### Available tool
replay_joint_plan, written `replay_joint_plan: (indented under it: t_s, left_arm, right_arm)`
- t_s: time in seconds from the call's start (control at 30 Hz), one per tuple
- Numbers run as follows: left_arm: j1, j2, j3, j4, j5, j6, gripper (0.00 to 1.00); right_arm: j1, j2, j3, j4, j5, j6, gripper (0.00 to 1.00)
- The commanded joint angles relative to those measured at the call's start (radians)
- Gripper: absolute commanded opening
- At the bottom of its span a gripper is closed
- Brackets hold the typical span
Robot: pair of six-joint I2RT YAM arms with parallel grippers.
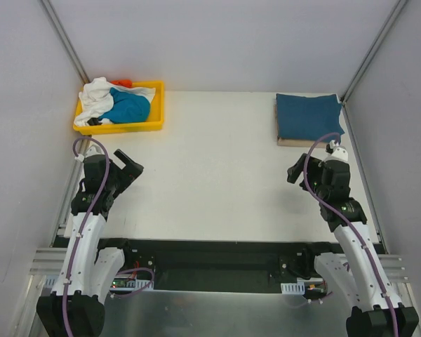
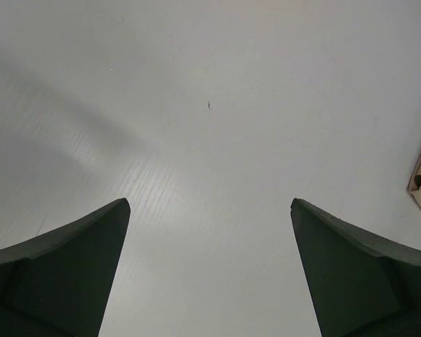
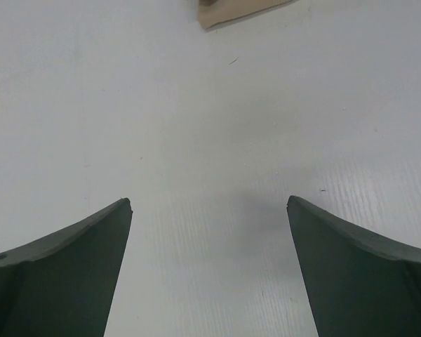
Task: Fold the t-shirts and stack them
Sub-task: Grab crumpled tshirt from bin with the left arm
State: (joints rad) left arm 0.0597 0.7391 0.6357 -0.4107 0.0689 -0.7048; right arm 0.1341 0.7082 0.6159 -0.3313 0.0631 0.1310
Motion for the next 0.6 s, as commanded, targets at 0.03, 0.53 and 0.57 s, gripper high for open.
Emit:
replay_joint_plan:
  t_s: [0.03, 0.53, 0.57]
  left_arm:
    - [-0.001, -0.015, 0.048, -0.034, -0.049, -0.012, 0.99]
    - [0.0, 0.282, 0.291, 0.126, -0.247, 0.07, 0.99]
    - [0.002, 0.33, 0.358, 0.154, -0.274, 0.094, 0.99]
  right_arm:
    - [-0.007, -0.075, -0.016, 0.072, -0.022, 0.012, 0.97]
    - [-0.005, 0.094, 0.065, 0.031, -0.052, 0.007, 0.97]
    - [-0.007, 0.12, 0.082, 0.032, -0.096, 0.006, 0.97]
